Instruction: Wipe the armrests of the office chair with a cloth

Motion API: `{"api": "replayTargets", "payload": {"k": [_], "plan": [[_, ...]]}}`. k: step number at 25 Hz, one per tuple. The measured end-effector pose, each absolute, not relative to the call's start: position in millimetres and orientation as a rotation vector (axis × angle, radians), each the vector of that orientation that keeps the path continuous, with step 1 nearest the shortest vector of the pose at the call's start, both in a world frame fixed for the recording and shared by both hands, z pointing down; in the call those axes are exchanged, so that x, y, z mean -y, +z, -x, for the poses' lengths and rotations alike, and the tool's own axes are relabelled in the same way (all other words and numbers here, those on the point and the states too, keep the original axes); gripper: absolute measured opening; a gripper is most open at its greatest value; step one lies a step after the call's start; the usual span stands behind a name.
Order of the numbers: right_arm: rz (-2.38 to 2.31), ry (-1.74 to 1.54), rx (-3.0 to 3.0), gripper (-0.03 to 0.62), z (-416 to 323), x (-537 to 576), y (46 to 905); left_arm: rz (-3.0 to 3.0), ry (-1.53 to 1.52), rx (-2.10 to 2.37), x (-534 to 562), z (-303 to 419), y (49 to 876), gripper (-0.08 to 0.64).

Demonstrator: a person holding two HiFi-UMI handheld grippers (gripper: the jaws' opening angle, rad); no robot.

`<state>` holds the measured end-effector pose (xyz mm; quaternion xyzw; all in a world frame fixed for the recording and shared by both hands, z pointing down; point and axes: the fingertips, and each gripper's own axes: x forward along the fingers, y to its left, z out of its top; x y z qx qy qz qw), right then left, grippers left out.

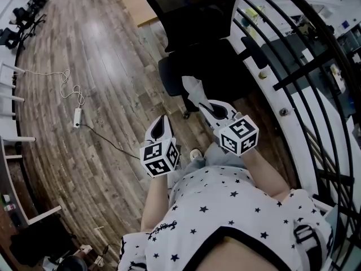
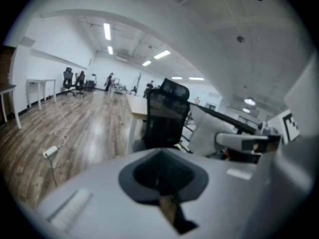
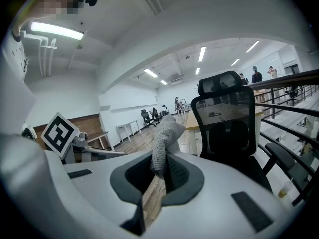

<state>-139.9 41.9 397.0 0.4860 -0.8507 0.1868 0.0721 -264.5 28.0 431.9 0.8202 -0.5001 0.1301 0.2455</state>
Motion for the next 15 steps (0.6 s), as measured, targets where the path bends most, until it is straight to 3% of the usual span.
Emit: {"api": "replayTargets", "payload": {"k": [15], "plan": [[-1.208,0.564,2.561,0.031,138.1,53.3,433.9,-2.096,0.367,1.503,42.4,269.8,455.4,0.006]]}}
